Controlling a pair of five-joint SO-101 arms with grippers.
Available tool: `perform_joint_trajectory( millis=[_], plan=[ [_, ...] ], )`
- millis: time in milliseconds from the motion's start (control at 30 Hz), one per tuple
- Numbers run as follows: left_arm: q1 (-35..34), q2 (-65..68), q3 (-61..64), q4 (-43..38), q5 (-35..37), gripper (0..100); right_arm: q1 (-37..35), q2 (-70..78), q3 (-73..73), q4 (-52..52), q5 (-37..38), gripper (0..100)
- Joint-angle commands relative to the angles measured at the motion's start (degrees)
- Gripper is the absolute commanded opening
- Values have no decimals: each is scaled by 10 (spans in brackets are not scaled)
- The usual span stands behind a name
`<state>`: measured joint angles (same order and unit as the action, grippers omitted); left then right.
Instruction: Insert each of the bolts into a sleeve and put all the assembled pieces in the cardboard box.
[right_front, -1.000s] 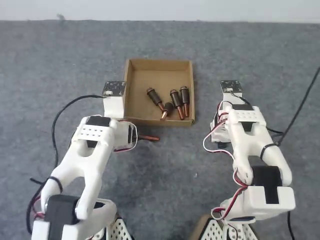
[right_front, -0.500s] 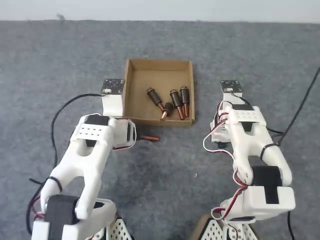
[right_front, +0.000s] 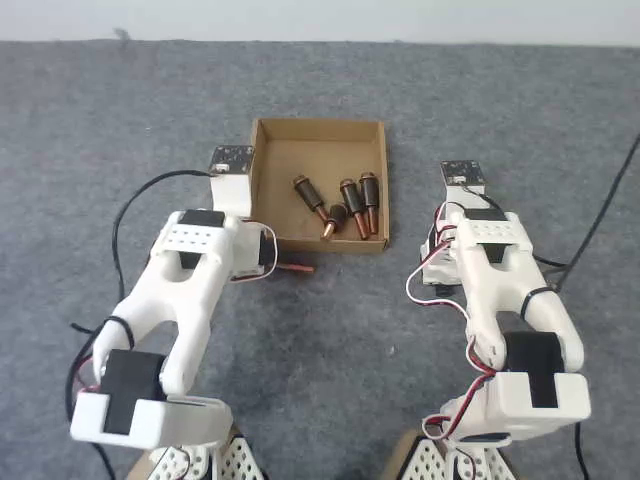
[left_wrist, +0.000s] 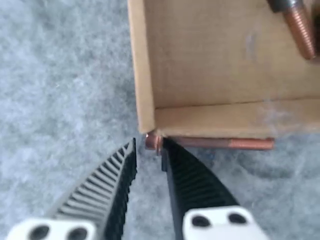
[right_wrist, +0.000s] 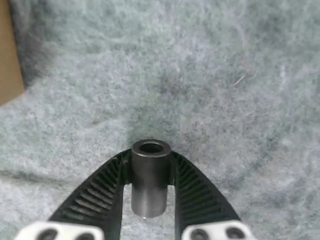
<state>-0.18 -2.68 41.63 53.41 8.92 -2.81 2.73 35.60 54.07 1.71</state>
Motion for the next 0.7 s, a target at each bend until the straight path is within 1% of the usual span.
perform_joint_trajectory(
  millis=[0,500,567,667],
  plan=[
    [-6,3,-15,-6,-2,73,7,-7,-32,-11,-1,7],
    [-3,7,-7,-4,4,77,7,-7,-32,-11,-1,7],
    [-2,7,-5,-5,29,77,7,-7,-32,-11,-1,7],
    [15,8,13,-10,93,77,7,-7,-32,-11,-1,7]
  ],
)
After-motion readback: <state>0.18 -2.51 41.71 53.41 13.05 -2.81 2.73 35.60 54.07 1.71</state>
